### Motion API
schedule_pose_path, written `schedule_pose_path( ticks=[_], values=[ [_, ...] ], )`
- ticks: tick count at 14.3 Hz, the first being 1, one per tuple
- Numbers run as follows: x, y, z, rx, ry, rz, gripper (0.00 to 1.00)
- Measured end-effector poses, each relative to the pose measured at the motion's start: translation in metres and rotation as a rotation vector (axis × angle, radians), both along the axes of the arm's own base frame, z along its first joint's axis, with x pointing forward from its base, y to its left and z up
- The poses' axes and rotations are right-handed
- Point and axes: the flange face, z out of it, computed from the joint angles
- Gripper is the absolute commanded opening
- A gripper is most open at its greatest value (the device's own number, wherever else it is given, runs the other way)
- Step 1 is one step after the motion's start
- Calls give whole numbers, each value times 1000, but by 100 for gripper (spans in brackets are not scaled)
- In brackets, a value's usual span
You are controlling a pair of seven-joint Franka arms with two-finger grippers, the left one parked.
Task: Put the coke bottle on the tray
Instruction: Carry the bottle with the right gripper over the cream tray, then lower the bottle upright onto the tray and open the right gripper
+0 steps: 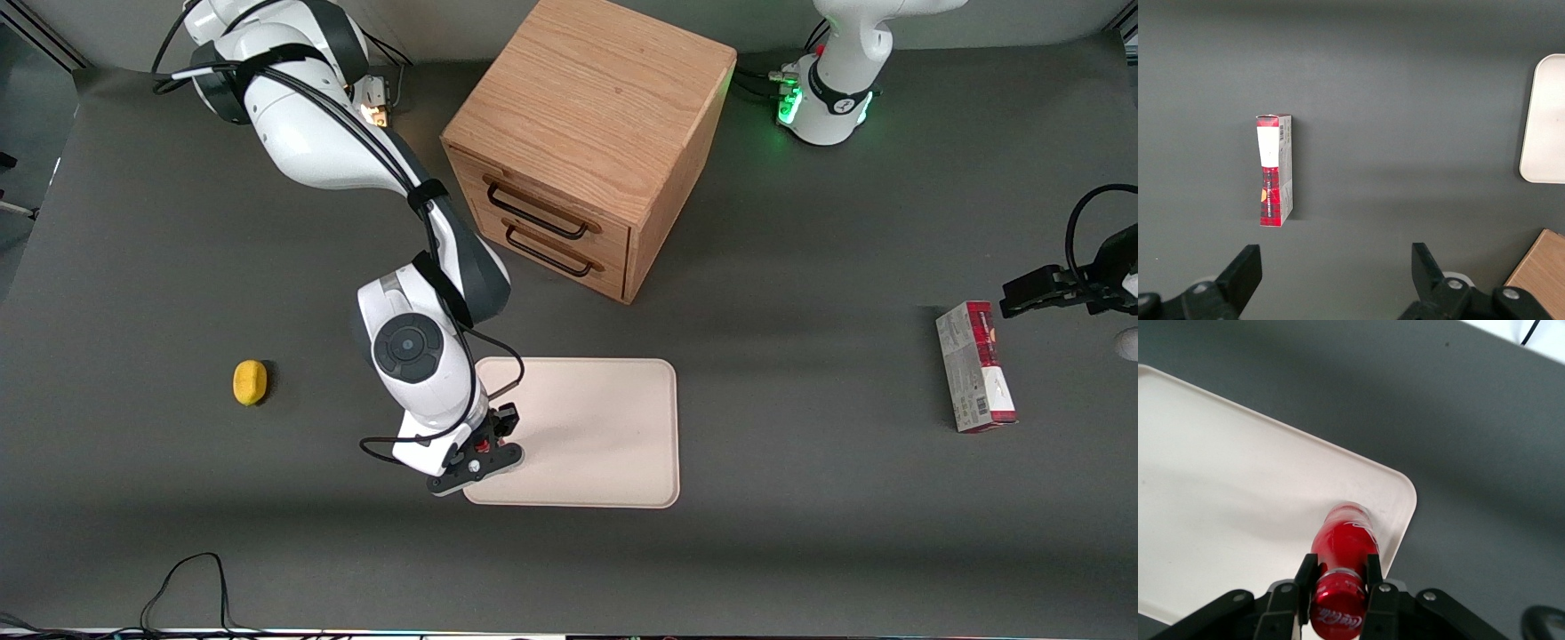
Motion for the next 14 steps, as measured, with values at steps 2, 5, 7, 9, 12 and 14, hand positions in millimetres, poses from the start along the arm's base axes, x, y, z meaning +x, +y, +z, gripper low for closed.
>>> schedule_pose_path(
  ticks=[2,5,7,9,12,14],
  values=[
    [0,0,-4,-1,0,0,100],
    [1,-1,-4,0,-2,-1,100],
    [2,-1,1,3,-10,-1,100],
    [1,-1,22,8,-18,-2,100],
    [-13,-6,96,5,0,-6,100],
    [-30,-13,160,15,-5,-7,100]
  ],
)
